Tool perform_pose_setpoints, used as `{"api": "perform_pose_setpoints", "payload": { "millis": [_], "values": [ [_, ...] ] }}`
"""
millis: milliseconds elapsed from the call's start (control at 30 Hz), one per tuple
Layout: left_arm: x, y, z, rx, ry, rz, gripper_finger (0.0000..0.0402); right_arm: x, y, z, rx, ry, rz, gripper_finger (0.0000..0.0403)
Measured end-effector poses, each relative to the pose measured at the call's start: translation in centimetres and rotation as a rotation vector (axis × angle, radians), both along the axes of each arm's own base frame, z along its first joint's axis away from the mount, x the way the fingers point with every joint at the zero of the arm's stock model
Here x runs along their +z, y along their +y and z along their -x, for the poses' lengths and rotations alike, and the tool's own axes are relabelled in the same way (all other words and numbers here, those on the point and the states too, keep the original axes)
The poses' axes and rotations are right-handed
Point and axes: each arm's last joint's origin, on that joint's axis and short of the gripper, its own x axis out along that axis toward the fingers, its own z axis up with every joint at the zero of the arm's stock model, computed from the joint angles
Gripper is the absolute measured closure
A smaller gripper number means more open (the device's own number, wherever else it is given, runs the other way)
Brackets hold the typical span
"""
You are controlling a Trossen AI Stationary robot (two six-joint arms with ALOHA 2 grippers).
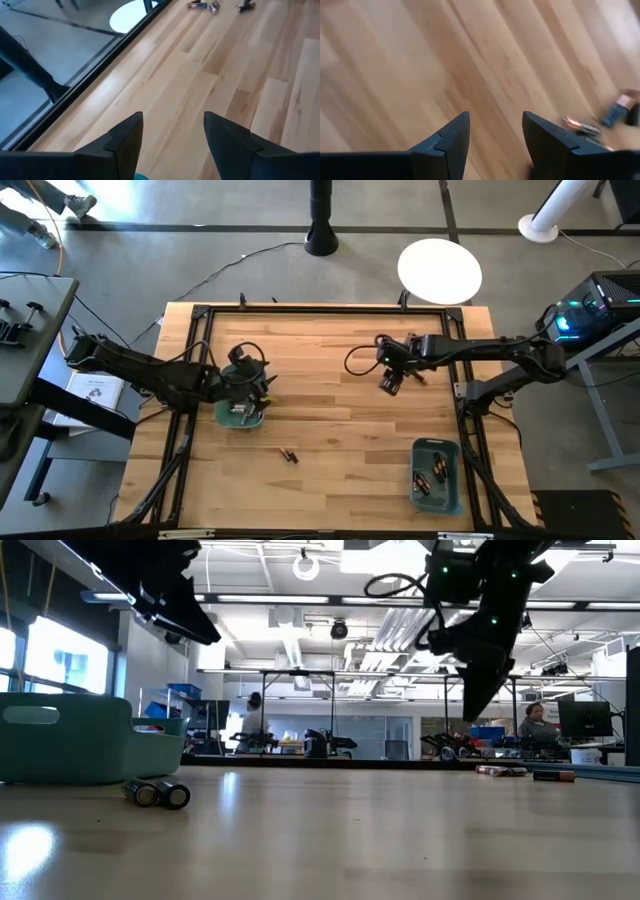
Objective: Sort batteries
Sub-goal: Put the black battery into the blue bin
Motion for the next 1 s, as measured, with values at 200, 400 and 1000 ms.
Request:
{"api": "perform_pose_setpoints", "payload": {
  "millis": [200, 400, 1000],
  "values": [
    [0.0, 0.0, 0.0, -0.002, 0.005, 0.000, 0.0201, -0.2, 0.1, 0.9, -0.034, 0.099, 0.005, 0.0227],
    [0.0, -0.2, 0.0, -0.011, 0.002, 0.005, 0.0202, -1.8, 0.2, 2.8, -0.114, 0.229, -0.002, 0.0226],
    [0.0, -0.6, 0.0, -0.022, -0.010, 0.003, 0.0202, -5.4, -2.2, 6.1, -0.367, 0.225, -0.152, 0.0219]
  ]
}}
